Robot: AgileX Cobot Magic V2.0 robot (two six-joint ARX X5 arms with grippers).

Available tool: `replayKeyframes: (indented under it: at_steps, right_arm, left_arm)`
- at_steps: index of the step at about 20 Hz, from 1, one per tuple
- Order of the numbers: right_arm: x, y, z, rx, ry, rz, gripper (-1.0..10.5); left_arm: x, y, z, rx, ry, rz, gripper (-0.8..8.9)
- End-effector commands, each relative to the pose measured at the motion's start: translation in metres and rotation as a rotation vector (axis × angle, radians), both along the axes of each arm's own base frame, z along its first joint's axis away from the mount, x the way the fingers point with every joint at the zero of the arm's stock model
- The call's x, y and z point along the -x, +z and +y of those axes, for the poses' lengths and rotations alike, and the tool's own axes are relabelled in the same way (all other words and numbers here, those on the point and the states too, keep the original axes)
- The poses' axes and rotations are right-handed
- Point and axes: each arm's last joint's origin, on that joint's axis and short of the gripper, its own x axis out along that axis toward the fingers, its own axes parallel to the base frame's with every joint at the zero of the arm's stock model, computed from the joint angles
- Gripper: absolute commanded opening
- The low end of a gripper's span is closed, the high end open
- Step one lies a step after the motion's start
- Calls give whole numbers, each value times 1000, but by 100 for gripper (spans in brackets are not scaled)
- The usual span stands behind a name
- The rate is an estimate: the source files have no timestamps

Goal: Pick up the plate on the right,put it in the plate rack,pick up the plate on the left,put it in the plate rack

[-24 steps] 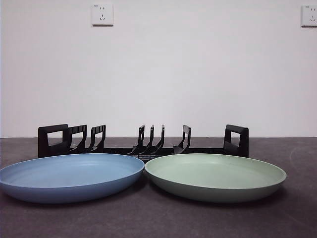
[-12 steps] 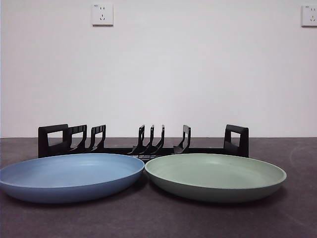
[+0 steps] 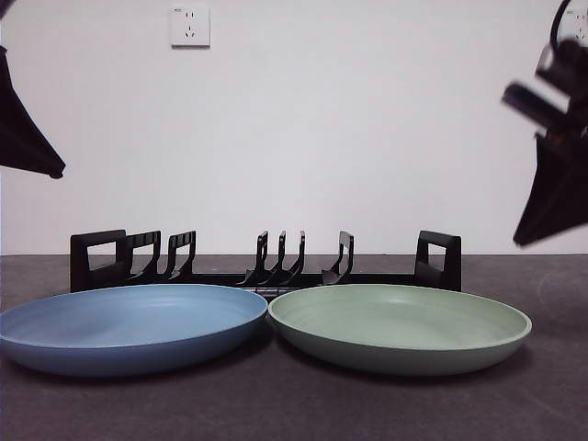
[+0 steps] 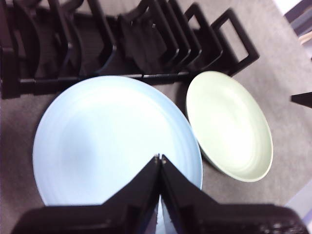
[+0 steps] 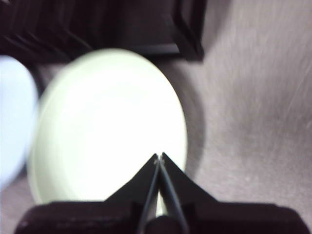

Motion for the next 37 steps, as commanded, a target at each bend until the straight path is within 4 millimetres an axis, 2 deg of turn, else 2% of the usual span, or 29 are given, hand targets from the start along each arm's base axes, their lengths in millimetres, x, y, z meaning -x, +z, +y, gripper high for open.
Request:
replayKeyframes:
  at_steps: [1, 3, 4, 9, 15, 18, 19, 22, 24, 27, 30, 32, 37]
  right_arm:
    - [-7, -9, 1, 21, 31, 5, 89]
    - [-11, -14, 2, 22, 31, 16, 221]
    - [-13, -17, 2, 24, 34, 17, 226]
    - [-22, -29, 3, 27, 34, 19, 218]
    - [-29, -54, 4, 33, 39, 109, 209]
    - [-29, -57, 4, 37, 37, 123, 19]
    - [-30, -57, 4, 37, 37, 121, -14]
    - [-30, -56, 4, 26, 14, 132, -12]
    - [-30, -52, 4, 19, 5, 121, -12]
    - [-29, -37, 4, -1, -18, 85, -12]
    - [-33, -13, 5, -1, -19, 91, -12]
    - [-38, 6, 7, 4, -11, 112, -12]
    - [-44, 47, 21, 24, 66, 93, -13]
  left_arm:
    - [-1, 3, 0, -4, -28, -28, 24]
    - [-1, 4, 0, -2, -24, -31, 223]
    - [-2, 5, 0, 5, -18, -30, 259]
    - [-3, 7, -1, 16, -10, -51, 259]
    - [-3, 7, -1, 15, -9, -52, 256]
    - [-3, 7, -1, 14, -9, -53, 256]
    - [-4, 8, -1, 14, -11, -59, 256]
    - [-6, 11, -2, 17, -30, -107, 256]
    - [-5, 16, -10, -59, -134, -196, 256]
    - [0, 36, -34, -183, -328, -371, 256]
    - [10, 59, -65, -336, -470, -583, 261]
    - [21, 67, -85, -440, -552, -701, 261]
    - [46, 55, -129, -653, -747, -829, 261]
